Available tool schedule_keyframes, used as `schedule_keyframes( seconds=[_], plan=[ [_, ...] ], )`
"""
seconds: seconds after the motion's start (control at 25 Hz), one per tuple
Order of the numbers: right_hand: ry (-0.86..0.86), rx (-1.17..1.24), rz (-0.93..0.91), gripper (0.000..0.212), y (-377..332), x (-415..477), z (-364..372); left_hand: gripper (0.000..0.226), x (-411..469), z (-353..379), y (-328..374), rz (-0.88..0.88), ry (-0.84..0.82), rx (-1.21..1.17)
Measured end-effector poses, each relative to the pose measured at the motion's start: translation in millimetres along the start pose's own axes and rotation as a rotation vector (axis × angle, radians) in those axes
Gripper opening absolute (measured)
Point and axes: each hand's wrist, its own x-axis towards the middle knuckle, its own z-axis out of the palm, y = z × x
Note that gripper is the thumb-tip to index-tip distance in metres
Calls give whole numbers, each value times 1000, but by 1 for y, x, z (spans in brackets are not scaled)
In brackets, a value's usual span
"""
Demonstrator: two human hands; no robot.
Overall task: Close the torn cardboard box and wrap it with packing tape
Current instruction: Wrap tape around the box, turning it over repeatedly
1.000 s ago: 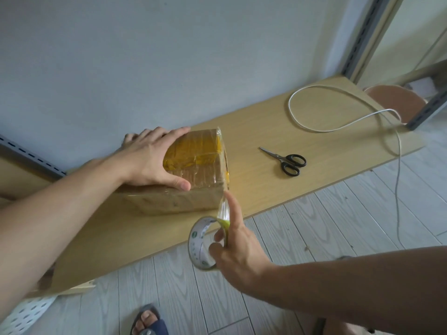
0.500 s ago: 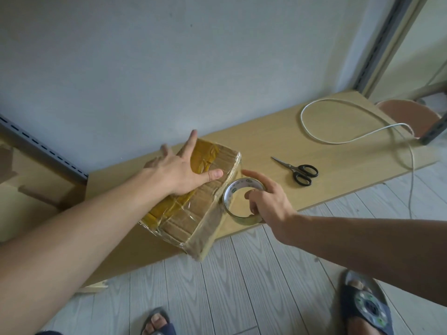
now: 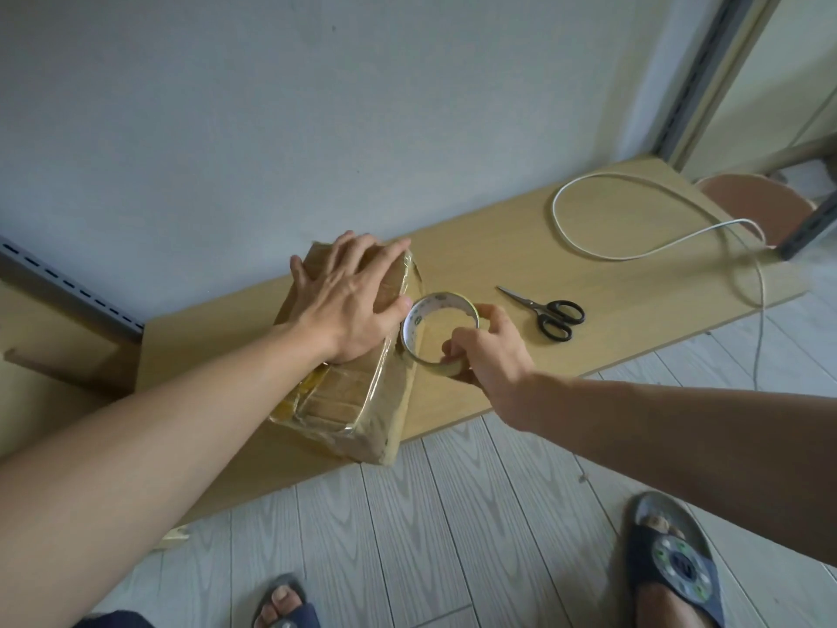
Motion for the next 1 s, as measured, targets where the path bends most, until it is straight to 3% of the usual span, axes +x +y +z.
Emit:
schedule_keyframes(
  seconds=[0.08,0.2,0.4,0.52,0.68,0.88,1.0],
  plan=[
    [-2,164,77,34,-8,5,-2,68,5,3,4,-42,33,27],
    [0,154,76,12,-21,7,-10,63,13,6,9,-133,78,24],
    [-56,174,108,2,-23,0,-21,61,25,7,11,-257,66,17],
    [-153,-14,134,7,10,-25,-23,60,35,5,5,-380,81,12],
    [-23,-115,72,14,16,-33,-27,60,40,7,14,-380,63,57],
    [-259,-258,89,22,37,-81,-18,54,55,4,17,-567,73,2],
    [-201,-308,56,28,40,-84,-24,54,62,8,20,-581,49,32]
  ],
)
